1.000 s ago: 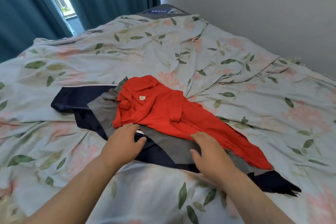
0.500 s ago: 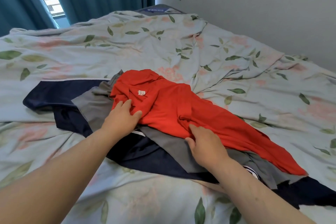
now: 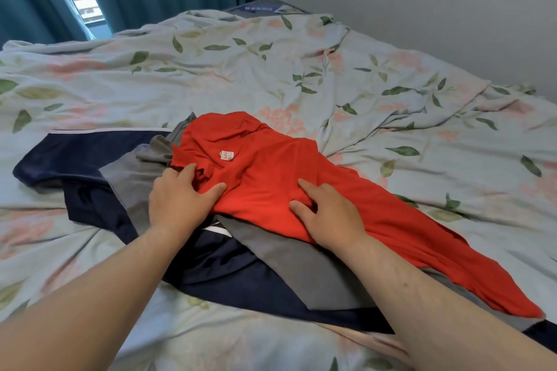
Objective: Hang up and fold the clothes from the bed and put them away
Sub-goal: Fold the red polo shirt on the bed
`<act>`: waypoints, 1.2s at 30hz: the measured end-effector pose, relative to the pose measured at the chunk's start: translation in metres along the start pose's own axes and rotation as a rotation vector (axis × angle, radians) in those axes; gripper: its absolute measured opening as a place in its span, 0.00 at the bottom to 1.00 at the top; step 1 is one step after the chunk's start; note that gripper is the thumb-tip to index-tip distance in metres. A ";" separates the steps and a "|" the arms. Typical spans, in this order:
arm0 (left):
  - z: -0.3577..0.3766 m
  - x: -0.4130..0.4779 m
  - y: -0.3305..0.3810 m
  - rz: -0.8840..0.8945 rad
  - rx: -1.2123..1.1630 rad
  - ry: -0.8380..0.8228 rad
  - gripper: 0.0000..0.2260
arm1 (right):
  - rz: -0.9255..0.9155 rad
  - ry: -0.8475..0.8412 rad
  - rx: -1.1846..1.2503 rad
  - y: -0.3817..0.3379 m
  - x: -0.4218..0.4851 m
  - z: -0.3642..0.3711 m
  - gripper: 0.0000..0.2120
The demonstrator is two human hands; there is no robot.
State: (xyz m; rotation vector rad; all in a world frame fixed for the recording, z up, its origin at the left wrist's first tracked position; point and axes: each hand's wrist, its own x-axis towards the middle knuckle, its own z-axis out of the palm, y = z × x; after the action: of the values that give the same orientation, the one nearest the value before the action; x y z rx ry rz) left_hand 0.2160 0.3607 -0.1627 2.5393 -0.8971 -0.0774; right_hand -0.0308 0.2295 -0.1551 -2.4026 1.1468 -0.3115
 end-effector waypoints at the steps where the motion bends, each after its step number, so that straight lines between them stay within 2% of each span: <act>1: 0.005 -0.004 -0.003 -0.003 0.029 0.049 0.36 | -0.007 -0.004 -0.031 0.002 -0.001 0.007 0.26; 6: 0.034 -0.013 -0.016 0.020 0.072 0.162 0.32 | -0.042 0.097 -0.012 0.011 -0.001 0.035 0.19; 10: 0.039 -0.010 -0.013 -0.004 0.084 0.124 0.36 | -0.090 0.132 0.040 0.017 0.005 0.039 0.16; 14: 0.041 -0.007 -0.012 -0.005 0.074 0.096 0.40 | -0.130 0.173 0.040 0.017 0.011 0.042 0.16; 20: 0.043 -0.002 -0.015 0.063 0.041 0.151 0.41 | -0.162 0.201 0.049 0.015 0.011 0.040 0.20; 23: 0.041 -0.004 -0.018 0.110 0.017 0.190 0.36 | -0.171 0.246 0.028 0.014 0.005 0.042 0.20; 26: 0.035 -0.006 -0.019 0.111 -0.051 0.210 0.27 | -0.122 0.262 0.053 0.013 0.002 0.042 0.14; 30: 0.012 -0.013 -0.019 0.107 -0.261 0.174 0.09 | 0.063 0.269 0.329 0.000 -0.013 0.029 0.08; 33: -0.014 -0.031 -0.019 0.231 -0.356 0.126 0.07 | 0.143 0.266 0.485 -0.016 -0.054 0.005 0.07; 36: -0.045 -0.065 -0.017 0.142 -0.644 -0.025 0.12 | 0.214 0.199 0.595 -0.031 -0.114 -0.018 0.12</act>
State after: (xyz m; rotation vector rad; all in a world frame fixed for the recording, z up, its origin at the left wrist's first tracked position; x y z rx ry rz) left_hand 0.1835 0.4293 -0.1353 1.8788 -0.8834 -0.3029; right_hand -0.0890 0.3297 -0.1248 -1.7453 1.1780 -0.7191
